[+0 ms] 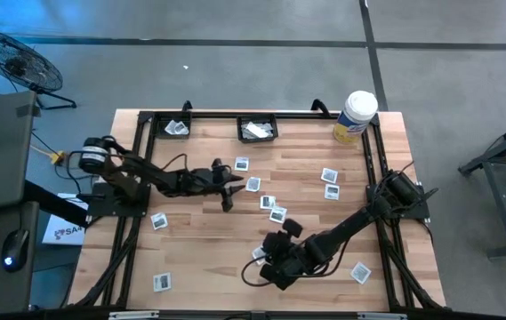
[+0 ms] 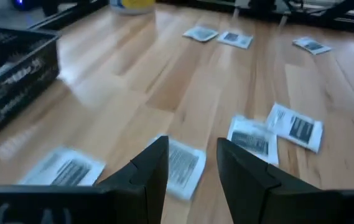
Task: Pick & Place First Aid Supplies
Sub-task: Put the gray towelette pack into the left black bin
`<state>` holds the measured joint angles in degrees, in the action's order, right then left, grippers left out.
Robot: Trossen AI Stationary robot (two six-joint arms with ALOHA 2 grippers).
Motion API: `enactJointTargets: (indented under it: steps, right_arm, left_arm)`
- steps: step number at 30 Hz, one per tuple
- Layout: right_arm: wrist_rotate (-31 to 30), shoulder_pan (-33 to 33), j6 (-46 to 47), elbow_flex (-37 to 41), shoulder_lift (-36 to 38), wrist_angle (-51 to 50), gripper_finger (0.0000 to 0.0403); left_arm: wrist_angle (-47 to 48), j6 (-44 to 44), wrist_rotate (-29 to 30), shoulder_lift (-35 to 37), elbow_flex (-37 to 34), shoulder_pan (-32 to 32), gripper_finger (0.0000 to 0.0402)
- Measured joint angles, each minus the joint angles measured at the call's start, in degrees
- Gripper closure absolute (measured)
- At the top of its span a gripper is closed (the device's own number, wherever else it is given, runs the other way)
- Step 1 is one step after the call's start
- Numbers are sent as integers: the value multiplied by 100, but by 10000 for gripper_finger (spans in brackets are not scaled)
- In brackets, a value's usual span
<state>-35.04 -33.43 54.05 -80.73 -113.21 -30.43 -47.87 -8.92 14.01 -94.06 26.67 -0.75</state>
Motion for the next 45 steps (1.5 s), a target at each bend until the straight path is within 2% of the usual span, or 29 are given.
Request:
enactJointTargets:
  steps: [6,13,16,26,36,40,45]
  right_arm:
    - [103,56,294,0,0,-327,263]
    - [96,82,185,0,0,-366,263]
    - [99,92,128,0,0,-368,263]
    - [115,39,287,0,0,-344,263]
    - [104,42,294,0,0,-221,263]
    - [104,42,292,0,0,-182,263]
    - [107,42,293,0,0,-182,263]
  left_arm:
    - [158,101,-473,-998,869,8,268]
    - [742,74,35,-1591,1494,9,268]
    - [727,64,334,-1636,1473,4,268]
    - [589,55,37,-1638,1474,13,268]
    - [242,-3,384,-2150,1493,7,270]
    - [255,-39,483,-2167,1495,9,297]
    - [284,-183,535,-2171,1493,-2,377]
